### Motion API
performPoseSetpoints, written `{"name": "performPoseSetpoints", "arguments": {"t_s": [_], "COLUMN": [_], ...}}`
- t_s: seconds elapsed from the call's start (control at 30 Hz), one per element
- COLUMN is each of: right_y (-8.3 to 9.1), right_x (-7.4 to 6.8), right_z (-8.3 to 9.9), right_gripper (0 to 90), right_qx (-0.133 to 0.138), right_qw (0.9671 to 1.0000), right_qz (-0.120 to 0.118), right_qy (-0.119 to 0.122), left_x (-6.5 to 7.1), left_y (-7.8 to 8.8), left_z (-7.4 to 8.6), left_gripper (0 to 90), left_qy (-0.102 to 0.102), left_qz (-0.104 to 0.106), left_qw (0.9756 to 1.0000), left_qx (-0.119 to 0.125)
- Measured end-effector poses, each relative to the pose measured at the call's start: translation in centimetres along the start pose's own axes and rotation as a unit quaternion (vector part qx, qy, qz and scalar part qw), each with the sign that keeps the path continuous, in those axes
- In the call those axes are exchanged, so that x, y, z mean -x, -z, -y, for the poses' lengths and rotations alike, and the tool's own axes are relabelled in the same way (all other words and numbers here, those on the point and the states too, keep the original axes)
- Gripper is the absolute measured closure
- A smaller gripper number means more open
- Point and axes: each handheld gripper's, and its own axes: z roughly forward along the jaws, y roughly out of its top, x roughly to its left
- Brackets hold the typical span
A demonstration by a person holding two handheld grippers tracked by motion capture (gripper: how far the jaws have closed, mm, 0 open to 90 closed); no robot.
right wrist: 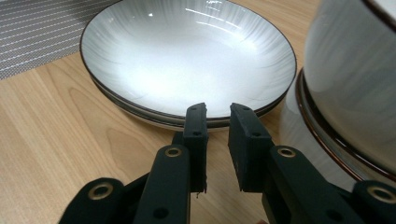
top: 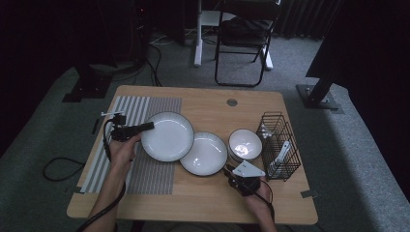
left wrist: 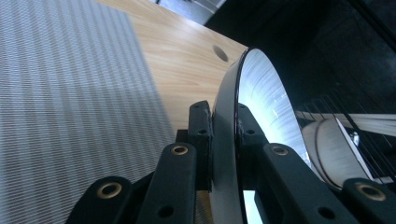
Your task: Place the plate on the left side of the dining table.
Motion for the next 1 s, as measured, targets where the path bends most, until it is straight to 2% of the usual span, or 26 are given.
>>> {"name": "performPoseSetpoints", "arguments": {"t_s": [0.27, 0.47, 0.7, 1.0], "right_y": [0.0, 0.0, 0.0, 0.0], "right_x": [-0.1, 0.0, 0.0, 0.0], "right_z": [0.1, 0.2, 0.3, 0.4], "right_gripper": [76.1, 75.9, 75.3, 75.3], "right_qx": [-0.002, -0.003, -0.004, -0.007], "right_qw": [1.0000, 1.0000, 1.0000, 1.0000], "right_qz": [-0.002, -0.002, -0.003, -0.004], "right_qy": [0.007, 0.006, 0.003, 0.004], "left_x": [-2.0, -3.6, -5.5, -7.0], "left_y": [2.2, 3.2, 3.3, 2.9], "left_z": [-0.4, -0.4, -0.3, -0.1], "left_gripper": [82.2, 82.3, 82.3, 82.3], "left_qy": [0.012, 0.023, 0.041, 0.056], "left_qz": [-0.029, -0.051, -0.065, -0.081], "left_qw": [0.9993, 0.9982, 0.9968, 0.9951], "left_qx": [0.018, 0.021, 0.022, 0.013]}}
